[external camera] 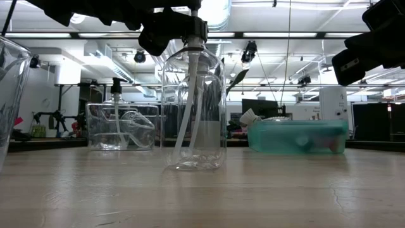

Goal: Pick & Place Kitchen Sink Supplies
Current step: Put the black soap dispenser into the top transparent bin

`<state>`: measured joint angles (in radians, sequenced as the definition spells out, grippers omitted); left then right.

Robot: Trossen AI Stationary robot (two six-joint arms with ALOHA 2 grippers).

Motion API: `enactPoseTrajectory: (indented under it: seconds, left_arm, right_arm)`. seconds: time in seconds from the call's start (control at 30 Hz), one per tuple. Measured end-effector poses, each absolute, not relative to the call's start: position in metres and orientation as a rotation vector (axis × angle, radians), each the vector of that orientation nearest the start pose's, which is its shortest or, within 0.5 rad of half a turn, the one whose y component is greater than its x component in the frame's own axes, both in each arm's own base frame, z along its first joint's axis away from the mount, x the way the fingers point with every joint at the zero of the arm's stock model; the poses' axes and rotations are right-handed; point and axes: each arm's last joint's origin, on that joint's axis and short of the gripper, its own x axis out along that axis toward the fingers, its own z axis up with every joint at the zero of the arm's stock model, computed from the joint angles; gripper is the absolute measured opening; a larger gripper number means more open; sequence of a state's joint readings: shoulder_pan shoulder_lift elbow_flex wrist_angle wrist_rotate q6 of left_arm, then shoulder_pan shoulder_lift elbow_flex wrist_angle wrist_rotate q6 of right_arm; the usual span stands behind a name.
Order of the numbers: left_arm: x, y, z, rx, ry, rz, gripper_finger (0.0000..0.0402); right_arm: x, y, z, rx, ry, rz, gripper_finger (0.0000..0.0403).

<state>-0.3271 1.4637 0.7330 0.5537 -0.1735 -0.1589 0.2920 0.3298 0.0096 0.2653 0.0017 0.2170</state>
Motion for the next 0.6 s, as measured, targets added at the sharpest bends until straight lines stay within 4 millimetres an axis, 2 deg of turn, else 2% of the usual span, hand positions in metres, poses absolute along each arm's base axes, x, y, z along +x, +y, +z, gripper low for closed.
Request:
enactPoseTrajectory:
  seconds: [0.23, 0.6]
  left_arm:
    - [0.2938, -0.0945, 0.2319, -0.117, 0.174, -0.140, 0.0188]
    - [0.2939, -0.0941, 0.2323, -0.114, 0.166, -0.139, 0.0047]
  right_arm:
    - [0.1132, 0.0340, 0.1635, 0.207, 0.086, 0.283, 0.0008]
    - [0.1132, 0.0340, 0.1636, 0.208, 0.086, 0.283, 0.0008]
